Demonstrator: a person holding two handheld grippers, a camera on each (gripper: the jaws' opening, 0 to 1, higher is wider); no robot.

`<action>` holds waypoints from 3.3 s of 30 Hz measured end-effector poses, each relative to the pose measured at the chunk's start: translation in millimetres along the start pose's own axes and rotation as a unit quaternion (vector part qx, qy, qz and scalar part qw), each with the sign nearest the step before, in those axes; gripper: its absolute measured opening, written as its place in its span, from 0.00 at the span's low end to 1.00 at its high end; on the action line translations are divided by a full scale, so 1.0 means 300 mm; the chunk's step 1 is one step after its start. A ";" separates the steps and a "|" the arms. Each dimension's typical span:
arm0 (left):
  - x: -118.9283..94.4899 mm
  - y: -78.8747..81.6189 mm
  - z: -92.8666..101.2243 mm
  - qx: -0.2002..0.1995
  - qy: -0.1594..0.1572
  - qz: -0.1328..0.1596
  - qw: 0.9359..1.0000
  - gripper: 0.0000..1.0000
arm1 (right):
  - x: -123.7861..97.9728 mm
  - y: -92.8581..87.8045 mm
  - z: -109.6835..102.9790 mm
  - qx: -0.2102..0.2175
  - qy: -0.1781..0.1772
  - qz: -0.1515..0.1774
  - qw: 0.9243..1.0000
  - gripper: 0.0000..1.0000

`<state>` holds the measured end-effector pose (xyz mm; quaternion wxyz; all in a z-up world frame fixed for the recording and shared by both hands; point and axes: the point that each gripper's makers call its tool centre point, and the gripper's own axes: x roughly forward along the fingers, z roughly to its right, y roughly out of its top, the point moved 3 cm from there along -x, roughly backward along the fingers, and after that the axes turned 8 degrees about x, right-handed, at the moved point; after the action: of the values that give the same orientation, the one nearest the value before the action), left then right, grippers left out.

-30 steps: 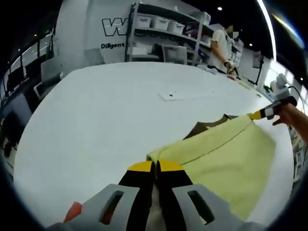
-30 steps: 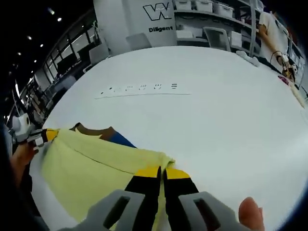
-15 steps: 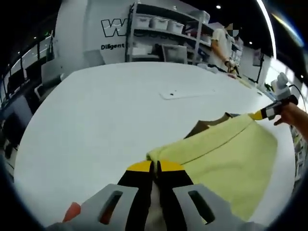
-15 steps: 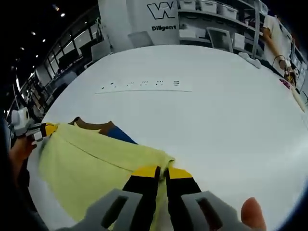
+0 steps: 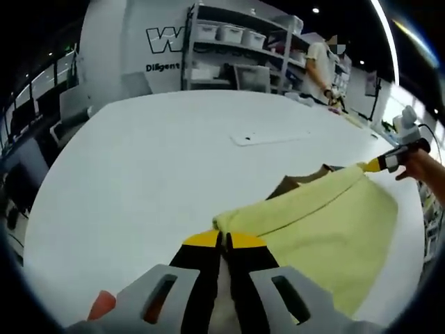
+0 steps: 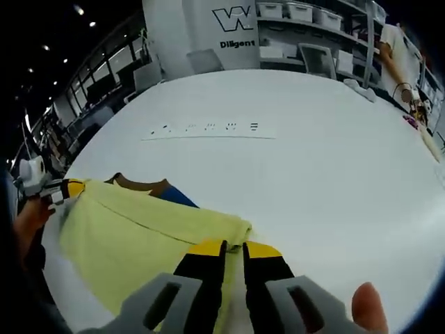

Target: Fold the garment on the visible template until the final outline fits inside the template.

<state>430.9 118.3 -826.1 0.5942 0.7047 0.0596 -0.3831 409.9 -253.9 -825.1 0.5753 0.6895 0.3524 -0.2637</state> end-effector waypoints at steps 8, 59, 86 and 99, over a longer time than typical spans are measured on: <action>-0.002 0.010 0.011 -0.005 -0.003 0.007 1.000 0.01 | -0.004 -0.009 0.001 0.003 0.000 0.001 1.000 0.04; 0.101 0.080 -0.061 -0.209 -0.013 0.046 0.977 0.00 | 0.027 0.095 0.000 0.182 0.059 0.063 0.980 0.00; 0.057 0.118 -0.069 -0.158 0.000 0.059 0.986 0.03 | 0.005 0.094 -0.025 0.096 0.043 0.055 0.993 0.01; 0.032 0.114 0.052 0.015 0.004 0.047 0.999 0.00 | 0.017 0.063 -0.074 -0.020 0.028 0.038 0.999 0.00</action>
<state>448.6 91.1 -804.8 0.6006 0.7170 0.0225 -0.3530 426.8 -232.8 -813.1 0.5885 0.6976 0.3474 -0.2151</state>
